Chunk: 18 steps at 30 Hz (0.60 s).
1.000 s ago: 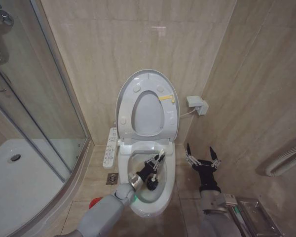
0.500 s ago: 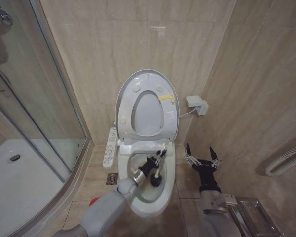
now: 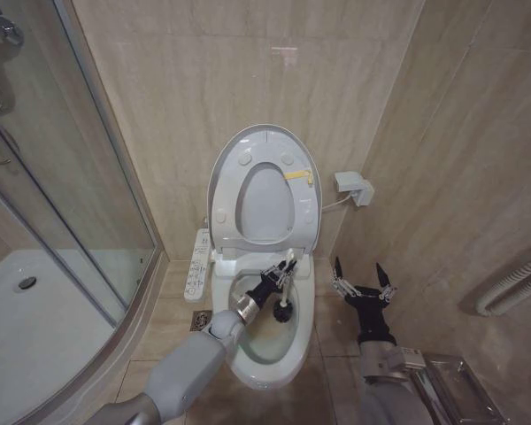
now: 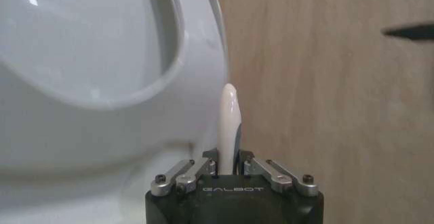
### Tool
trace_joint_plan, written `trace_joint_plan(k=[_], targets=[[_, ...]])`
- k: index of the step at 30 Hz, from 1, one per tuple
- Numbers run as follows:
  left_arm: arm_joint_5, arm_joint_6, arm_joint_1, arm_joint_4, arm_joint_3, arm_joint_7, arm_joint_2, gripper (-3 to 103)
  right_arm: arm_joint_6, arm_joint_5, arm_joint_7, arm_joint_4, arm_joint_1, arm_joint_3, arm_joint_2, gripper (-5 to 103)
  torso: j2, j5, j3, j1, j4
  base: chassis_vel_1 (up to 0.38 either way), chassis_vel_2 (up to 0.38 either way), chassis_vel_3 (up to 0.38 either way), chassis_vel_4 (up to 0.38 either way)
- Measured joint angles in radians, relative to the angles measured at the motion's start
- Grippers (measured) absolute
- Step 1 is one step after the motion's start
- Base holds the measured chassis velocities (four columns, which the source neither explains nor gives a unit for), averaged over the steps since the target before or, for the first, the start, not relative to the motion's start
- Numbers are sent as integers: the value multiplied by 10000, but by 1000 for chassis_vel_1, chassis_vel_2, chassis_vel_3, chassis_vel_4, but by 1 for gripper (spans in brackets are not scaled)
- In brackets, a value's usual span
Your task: Open the toilet lid, clean the toilet bowl with a toilet brush, close the toilet lid, and flush.
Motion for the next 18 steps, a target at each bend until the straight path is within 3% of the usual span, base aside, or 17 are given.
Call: trace_joint_plan(k=[11, 18], targets=[[7, 3, -114, -401, -66, -115, 59, 18, 0, 0, 0, 0, 0, 0, 0, 100, 1, 0, -1, -1, -3, 0, 0, 0, 0], [29, 3, 146, -67, -2, -131, -91, 18, 0, 0, 0, 0, 0, 0, 0, 100, 0, 0, 0, 0, 1, 0, 0, 0, 0]])
